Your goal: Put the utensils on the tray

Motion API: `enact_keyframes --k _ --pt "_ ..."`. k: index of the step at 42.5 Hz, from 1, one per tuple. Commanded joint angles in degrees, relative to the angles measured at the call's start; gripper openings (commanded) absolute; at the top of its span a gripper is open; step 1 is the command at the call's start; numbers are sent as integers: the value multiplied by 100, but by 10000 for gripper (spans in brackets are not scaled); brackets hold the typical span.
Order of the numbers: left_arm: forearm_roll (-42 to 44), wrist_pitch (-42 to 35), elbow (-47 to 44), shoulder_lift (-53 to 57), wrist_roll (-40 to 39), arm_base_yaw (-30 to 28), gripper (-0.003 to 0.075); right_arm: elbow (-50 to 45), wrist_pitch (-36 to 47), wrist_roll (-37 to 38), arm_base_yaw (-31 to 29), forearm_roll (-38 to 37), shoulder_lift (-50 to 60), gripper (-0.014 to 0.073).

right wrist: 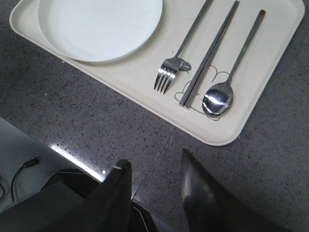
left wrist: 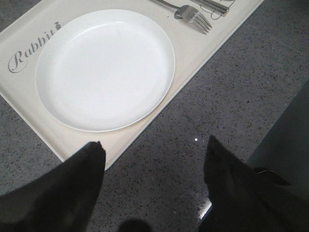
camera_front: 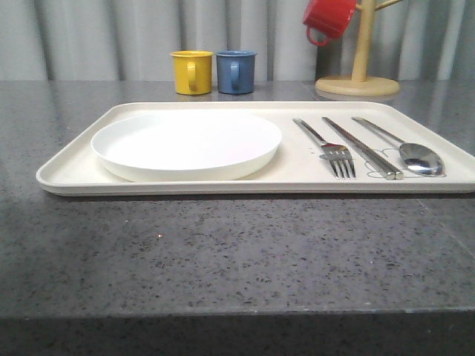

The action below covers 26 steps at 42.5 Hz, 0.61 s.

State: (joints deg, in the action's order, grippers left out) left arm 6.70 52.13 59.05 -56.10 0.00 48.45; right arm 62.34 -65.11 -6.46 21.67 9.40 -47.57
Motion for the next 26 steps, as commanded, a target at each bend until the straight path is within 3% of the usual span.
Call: enact_keyframes --k 1,12,26 --pt "19 -355 151 69 -53 34 441 -230 472 -11 -6 -88 673 282" --pt "19 -364 151 69 -53 34 442 -908 787 138 -6 -147 1863 282" --pt "19 -364 151 69 331 34 442 -963 936 138 -6 -174 1945 282"
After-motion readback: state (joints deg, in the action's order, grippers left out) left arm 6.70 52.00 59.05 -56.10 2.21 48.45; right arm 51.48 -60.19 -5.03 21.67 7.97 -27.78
